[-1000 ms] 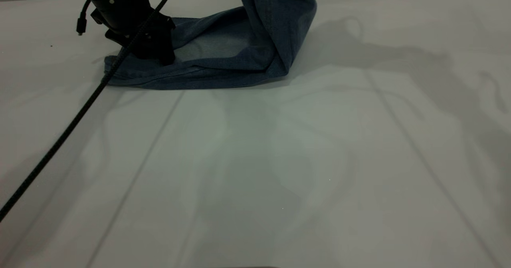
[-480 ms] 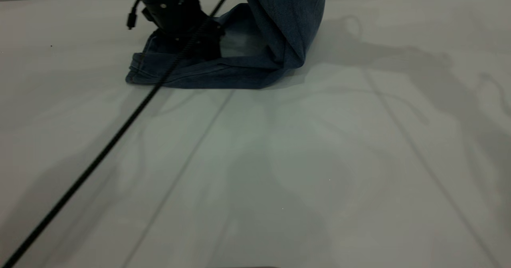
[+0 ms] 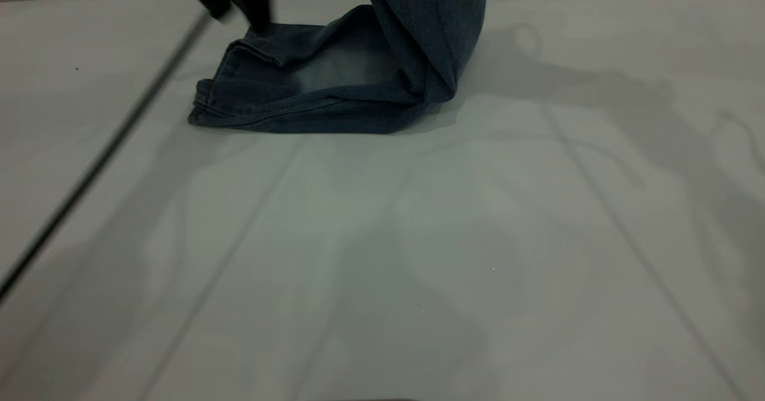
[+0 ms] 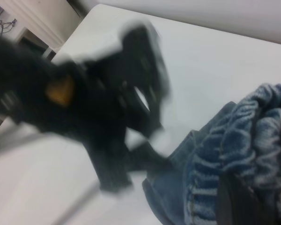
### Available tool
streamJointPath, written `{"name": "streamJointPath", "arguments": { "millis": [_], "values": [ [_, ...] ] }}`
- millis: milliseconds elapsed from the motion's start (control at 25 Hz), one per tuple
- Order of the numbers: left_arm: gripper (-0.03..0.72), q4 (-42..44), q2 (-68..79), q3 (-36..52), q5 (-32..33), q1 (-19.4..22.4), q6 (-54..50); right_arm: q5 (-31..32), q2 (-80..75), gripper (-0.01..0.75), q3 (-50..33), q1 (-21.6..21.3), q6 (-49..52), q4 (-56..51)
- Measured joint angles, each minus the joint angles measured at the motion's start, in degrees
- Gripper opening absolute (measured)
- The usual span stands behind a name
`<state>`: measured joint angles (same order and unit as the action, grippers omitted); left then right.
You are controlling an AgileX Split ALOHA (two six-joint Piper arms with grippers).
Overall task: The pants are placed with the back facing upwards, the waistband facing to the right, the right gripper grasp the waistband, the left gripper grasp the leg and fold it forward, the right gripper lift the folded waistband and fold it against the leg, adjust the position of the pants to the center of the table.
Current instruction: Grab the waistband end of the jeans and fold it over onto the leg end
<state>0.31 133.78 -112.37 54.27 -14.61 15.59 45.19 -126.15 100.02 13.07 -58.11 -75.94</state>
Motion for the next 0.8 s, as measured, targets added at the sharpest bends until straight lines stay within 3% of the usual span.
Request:
{"name": "streamJointPath", "arguments": {
  "millis": [280,600,800],
  "values": [
    [0.464,9.1,-0.4,-11.4,10.2,3.0,-10.3,-7.6,-0.4,0.05,0.0,6.3,-3.2,-1.6],
    [0.464,10.2,-0.6,-16.6,12.3,3.2,-11.1,-17.9,-7.4,0.05,0.0,11.7,-6.6,-5.3],
    [0.464,10.2,-0.6,-16.6,12.1,3.2,-11.1,-18.2,-12.1,0.053,0.0,12.6,-13.6,-19.2]
  ]
}}
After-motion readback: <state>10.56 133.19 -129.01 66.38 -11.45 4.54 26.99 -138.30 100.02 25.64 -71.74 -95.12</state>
